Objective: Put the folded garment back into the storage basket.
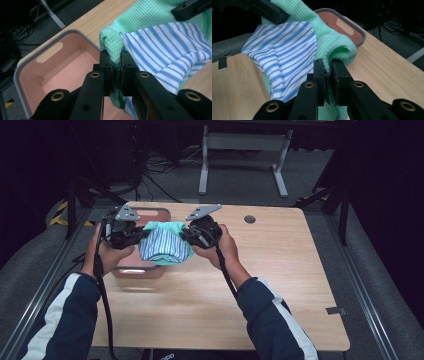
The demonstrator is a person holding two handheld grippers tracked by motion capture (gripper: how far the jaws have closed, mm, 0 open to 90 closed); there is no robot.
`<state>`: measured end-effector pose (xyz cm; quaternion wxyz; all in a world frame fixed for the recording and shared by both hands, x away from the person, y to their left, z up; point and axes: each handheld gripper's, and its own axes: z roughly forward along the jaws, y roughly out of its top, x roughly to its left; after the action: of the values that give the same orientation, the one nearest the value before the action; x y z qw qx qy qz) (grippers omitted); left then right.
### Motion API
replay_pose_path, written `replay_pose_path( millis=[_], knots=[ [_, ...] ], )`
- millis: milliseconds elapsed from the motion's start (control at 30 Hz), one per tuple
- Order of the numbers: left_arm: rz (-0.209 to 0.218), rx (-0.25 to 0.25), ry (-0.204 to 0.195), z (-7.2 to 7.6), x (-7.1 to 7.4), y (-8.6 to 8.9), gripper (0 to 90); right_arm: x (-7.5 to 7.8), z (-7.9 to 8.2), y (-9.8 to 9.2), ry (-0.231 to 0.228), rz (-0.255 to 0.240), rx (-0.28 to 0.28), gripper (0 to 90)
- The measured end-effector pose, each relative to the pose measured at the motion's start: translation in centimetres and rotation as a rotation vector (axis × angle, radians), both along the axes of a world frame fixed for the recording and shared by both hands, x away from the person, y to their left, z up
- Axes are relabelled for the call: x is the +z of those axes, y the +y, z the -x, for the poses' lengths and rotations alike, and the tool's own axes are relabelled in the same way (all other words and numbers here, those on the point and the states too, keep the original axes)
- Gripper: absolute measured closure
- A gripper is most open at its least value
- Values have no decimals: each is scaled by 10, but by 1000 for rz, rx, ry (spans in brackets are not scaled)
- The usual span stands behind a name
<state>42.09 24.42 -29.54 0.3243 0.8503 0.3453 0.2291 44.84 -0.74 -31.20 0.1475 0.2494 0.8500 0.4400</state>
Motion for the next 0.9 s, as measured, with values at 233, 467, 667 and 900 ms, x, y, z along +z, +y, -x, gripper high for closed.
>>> replay_pose_path(
  millis=[233, 467, 667, 900],
  knots=[
    [10, 45, -9, 3, 0, 23, 831, -1, -6, 25, 1, -3, 29, 829],
    [12, 87, -11, 3, -2, 43, 831, -4, -12, 52, 3, -2, 56, 828],
    [0, 110, -5, 1, -9, 55, 830, -8, -15, 71, 12, 2, 69, 828],
    [-3, 134, 9, -3, -18, 64, 831, -17, -20, 87, 21, 22, 74, 828]
  ],
)
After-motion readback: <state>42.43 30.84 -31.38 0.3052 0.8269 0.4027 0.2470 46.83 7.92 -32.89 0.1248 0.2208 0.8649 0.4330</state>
